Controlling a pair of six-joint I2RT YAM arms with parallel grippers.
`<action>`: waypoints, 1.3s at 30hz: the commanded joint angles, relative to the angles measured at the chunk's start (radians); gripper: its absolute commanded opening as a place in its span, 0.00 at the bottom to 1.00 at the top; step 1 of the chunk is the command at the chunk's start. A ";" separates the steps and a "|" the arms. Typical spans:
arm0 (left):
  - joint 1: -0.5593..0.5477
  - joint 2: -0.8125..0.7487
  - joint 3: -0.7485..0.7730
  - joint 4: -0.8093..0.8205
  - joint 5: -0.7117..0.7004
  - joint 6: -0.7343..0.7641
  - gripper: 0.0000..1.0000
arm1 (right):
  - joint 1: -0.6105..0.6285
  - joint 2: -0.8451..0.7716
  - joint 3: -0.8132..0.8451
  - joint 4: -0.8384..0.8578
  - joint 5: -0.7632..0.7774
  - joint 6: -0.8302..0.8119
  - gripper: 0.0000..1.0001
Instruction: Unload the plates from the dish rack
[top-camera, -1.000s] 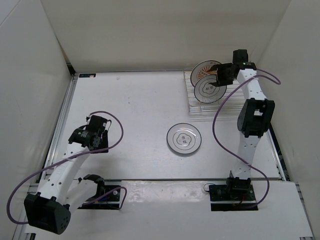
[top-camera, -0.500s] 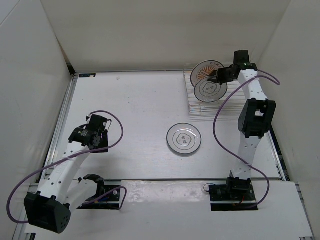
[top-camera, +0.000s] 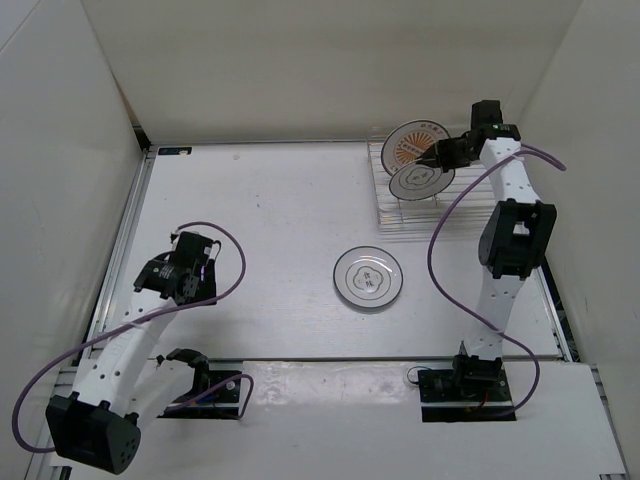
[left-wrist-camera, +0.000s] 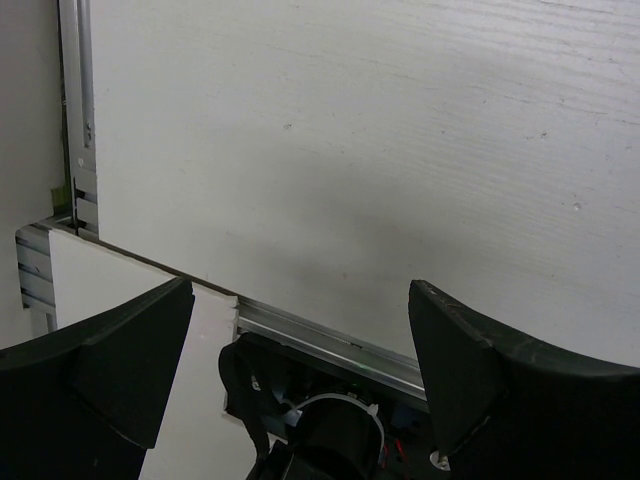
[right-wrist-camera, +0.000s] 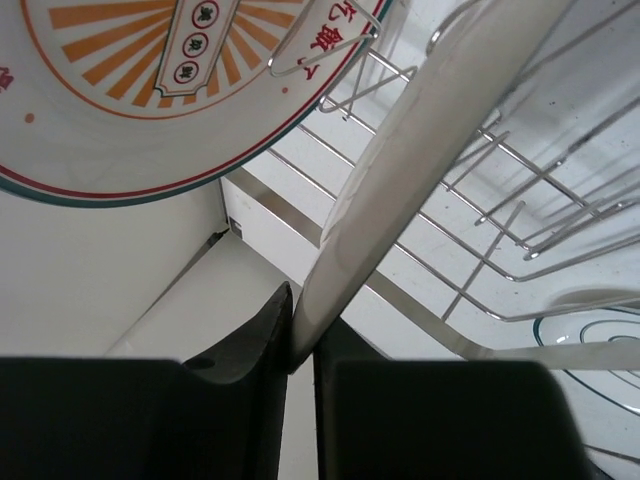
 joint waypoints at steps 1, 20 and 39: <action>0.003 -0.026 -0.011 0.017 0.006 -0.002 1.00 | -0.033 -0.057 0.025 0.010 0.036 -0.039 0.00; 0.005 -0.109 -0.062 0.060 0.141 -0.063 1.00 | -0.069 -0.235 0.066 0.116 -0.024 0.038 0.00; -0.106 -0.147 -0.151 0.152 0.245 -0.080 1.00 | 0.157 -0.658 -0.154 -0.448 0.074 -0.470 0.00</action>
